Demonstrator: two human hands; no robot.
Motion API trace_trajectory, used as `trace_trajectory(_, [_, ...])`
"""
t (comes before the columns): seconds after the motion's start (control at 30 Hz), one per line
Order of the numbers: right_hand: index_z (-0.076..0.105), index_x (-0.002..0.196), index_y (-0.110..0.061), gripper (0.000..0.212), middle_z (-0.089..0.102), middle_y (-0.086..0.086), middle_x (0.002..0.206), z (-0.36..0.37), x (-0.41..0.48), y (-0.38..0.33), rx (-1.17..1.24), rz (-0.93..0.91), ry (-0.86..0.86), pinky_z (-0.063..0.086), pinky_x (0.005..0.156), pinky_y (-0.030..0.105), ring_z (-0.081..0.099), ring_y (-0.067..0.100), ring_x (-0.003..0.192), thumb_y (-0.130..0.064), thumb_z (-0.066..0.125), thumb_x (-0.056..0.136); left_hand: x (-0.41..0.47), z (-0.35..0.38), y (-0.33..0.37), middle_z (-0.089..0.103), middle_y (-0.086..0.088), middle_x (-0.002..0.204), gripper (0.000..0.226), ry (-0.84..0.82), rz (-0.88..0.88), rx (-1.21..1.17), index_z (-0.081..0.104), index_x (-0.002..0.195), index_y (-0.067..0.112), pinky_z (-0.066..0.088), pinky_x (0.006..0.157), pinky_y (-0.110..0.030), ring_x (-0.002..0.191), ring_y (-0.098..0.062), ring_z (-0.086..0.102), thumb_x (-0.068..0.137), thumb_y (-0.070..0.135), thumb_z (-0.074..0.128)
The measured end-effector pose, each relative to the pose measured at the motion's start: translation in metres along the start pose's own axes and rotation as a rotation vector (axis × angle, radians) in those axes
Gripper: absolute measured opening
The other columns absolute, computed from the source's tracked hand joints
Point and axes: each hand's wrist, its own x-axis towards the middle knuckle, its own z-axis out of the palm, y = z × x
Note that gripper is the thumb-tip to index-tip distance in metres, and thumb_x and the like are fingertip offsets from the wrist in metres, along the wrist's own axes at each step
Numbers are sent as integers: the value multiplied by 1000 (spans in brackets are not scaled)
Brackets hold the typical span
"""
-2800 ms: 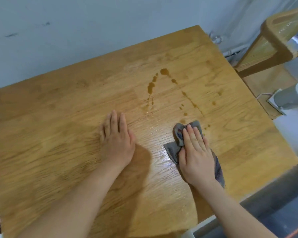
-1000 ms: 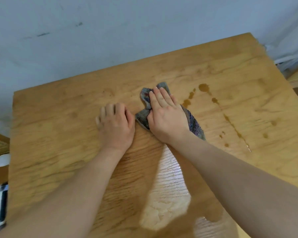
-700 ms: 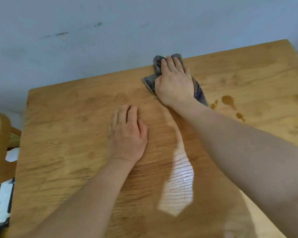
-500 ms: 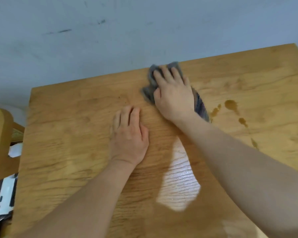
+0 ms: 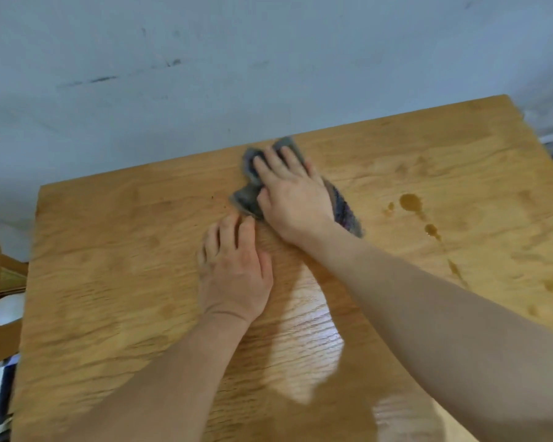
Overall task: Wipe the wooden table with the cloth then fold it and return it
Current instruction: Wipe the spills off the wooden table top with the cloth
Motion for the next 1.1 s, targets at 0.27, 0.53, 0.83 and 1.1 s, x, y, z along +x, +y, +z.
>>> trace_trajectory(0.27, [37,149,-18,63,31,1,158,-16,-71,54,24,121,49,17,120,43,21,18,148,-36,20,92,2,-5,1,47,-9,132,48,-17,2,-33,52,121,16,38,96,-48,119,-31,40,84,34,29])
trace_trajectory(0.53, [28,152,-12,62,20,7,161,4,-36,-1,-2,187,44,13,121,46,13,24,149,-34,22,95,-1,0,-1,47,-9,133,48,-13,6,-44,51,123,16,36,97,-49,119,-32,41,84,33,30])
trace_trajectory(0.83, [44,145,-11,56,36,4,154,4,-186,21,23,390,165,21,118,44,26,21,146,-29,30,94,-1,1,-2,47,-10,134,39,14,7,-58,52,122,14,31,98,-51,120,-35,38,86,26,44])
trace_trajectory(1.1, [36,149,-14,60,28,3,159,15,-124,-26,95,375,137,10,121,42,17,20,149,-29,31,92,0,2,-1,47,-11,134,42,21,-14,-67,52,121,15,32,97,-53,120,-37,38,83,30,41])
